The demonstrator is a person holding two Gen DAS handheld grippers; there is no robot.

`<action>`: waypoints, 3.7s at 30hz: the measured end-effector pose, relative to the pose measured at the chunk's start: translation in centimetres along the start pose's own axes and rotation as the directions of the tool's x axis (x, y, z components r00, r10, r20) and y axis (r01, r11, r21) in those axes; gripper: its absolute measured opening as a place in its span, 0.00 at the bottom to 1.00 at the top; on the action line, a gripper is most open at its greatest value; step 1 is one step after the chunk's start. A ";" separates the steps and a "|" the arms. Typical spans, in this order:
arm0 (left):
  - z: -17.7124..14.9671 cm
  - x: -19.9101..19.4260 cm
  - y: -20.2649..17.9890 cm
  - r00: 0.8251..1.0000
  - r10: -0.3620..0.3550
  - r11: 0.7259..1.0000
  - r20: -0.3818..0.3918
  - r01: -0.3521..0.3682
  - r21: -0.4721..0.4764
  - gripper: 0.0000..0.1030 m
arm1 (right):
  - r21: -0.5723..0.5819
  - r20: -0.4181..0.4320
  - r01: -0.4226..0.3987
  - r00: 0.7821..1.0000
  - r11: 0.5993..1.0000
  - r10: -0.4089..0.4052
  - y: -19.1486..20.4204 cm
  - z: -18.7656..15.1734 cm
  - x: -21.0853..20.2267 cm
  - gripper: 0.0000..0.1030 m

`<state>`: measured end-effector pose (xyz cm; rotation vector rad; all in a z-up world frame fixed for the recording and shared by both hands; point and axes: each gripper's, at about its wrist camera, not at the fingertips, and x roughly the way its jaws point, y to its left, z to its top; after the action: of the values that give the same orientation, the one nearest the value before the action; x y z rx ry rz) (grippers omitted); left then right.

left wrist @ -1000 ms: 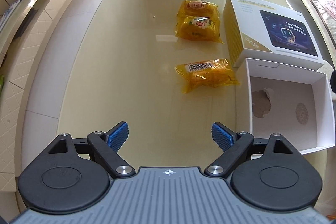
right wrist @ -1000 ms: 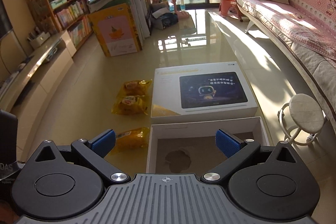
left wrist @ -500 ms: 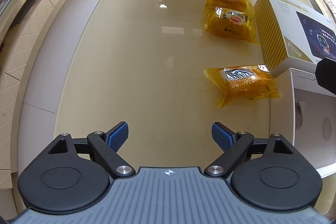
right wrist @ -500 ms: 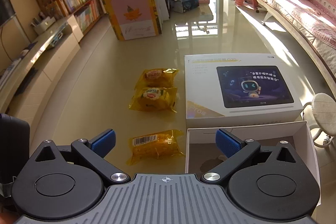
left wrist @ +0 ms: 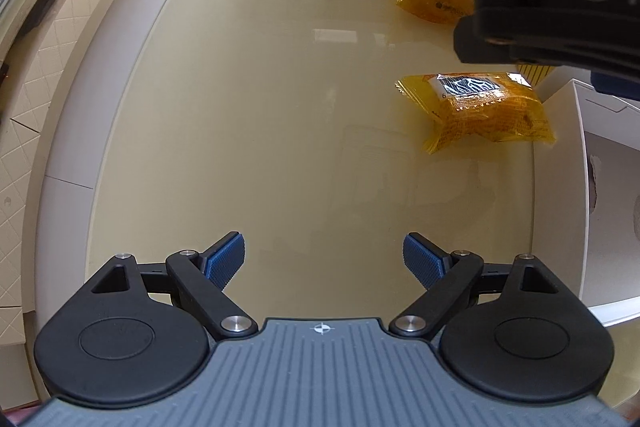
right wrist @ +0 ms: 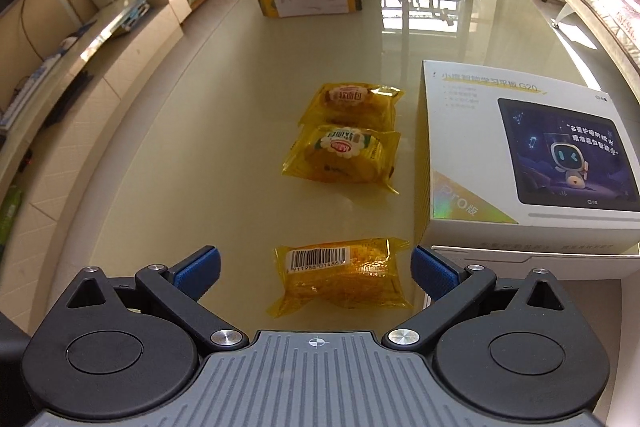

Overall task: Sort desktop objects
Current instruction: 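Lower the right tool over the barcode-labelled yellow bread packet, then close the right gripper on the barcode bread packet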

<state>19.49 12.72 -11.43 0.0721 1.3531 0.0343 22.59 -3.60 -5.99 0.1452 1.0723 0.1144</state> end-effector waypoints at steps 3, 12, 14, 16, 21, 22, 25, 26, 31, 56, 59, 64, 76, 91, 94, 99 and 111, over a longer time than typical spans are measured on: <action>0.2 0.2 0.2 1.000 -0.003 1.000 -0.006 0.003 -0.022 1.00 | -0.016 -0.030 -0.005 1.000 1.000 0.004 0.3 0.2 1.1 1.00; 0.8 0.4 0.7 1.000 -0.004 0.999 0.001 0.005 -0.045 1.00 | -0.064 -0.119 -0.021 0.993 0.998 0.014 1.0 0.8 4.2 1.00; 1.0 0.3 0.9 1.000 0.000 0.999 0.005 0.000 -0.044 1.00 | -0.073 -0.137 -0.025 0.990 0.997 0.015 1.3 0.8 4.8 1.00; 1.2 0.3 1.2 1.000 0.005 0.999 0.003 -0.005 -0.048 1.00 | -0.080 -0.144 -0.025 0.990 0.997 0.013 1.5 0.8 5.0 1.00; 1.8 0.1 2.2 1.000 0.014 0.997 0.001 -0.013 -0.073 1.00 | -0.078 -0.144 -0.016 0.990 0.997 0.004 1.0 1.4 6.3 1.00; 1.9 -0.1 2.3 1.000 0.016 0.997 0.004 -0.016 -0.073 1.00 | -0.079 -0.143 -0.015 0.990 0.997 0.003 1.1 1.4 6.2 1.00; 2.3 -0.8 2.5 1.000 0.021 0.997 0.014 -0.020 -0.070 1.00 | -0.080 -0.141 -0.012 0.990 0.997 0.001 1.1 1.4 6.0 1.00; 2.3 -1.0 2.5 1.000 0.022 0.997 0.018 -0.021 -0.068 1.00 | -0.083 -0.142 -0.010 0.990 0.997 -0.002 1.1 1.4 6.0 1.00; 2.3 -2.1 2.7 0.999 0.027 0.998 0.035 -0.025 -0.055 1.00 | -0.096 -0.146 0.000 0.989 0.995 -0.014 1.1 1.1 6.1 1.00; 2.8 -1.7 3.3 0.998 0.032 0.997 0.048 -0.028 -0.073 1.00 | -0.202 -0.217 0.015 0.974 0.979 -0.059 2.2 1.4 9.6 1.00; 3.6 -1.7 4.4 0.997 0.050 0.994 0.053 -0.045 -0.100 1.00 | -0.215 -0.219 0.026 0.973 0.976 -0.074 2.5 1.3 10.0 1.00; 4.9 -1.4 6.0 0.996 0.074 0.991 0.052 -0.067 -0.118 1.00 | -0.209 -0.237 0.047 0.967 0.977 -0.097 2.9 1.3 10.7 1.00; 7.5 -1.3 6.7 0.998 0.003 0.999 0.056 -0.005 0.034 1.00 | -0.262 -0.212 0.142 0.956 0.954 -0.201 4.9 0.0 12.1 1.00; 8.3 -1.7 6.8 0.997 0.006 1.000 0.083 -0.006 -0.009 1.00 | -0.200 -0.221 0.173 0.951 0.964 -0.216 5.2 1.6 12.7 0.89; 8.2 -1.9 6.8 0.996 -0.011 1.000 0.085 0.011 -0.001 1.00 | -0.202 -0.210 0.176 0.953 0.964 -0.218 5.1 1.7 12.5 0.85; 8.3 -2.0 6.8 0.996 -0.023 1.000 0.087 0.023 -0.004 1.00 | -0.215 -0.191 0.174 0.958 0.961 -0.216 5.0 1.5 12.0 0.77; 7.9 -2.1 6.7 0.995 -0.048 0.999 0.084 0.049 -0.009 1.00 | -0.197 -0.114 0.147 0.979 0.969 -0.171 4.0 -0.2 9.5 0.75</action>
<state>26.87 18.99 -7.18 0.0305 1.2705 -0.0021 26.81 1.91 -13.61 -0.1207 1.1929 0.0804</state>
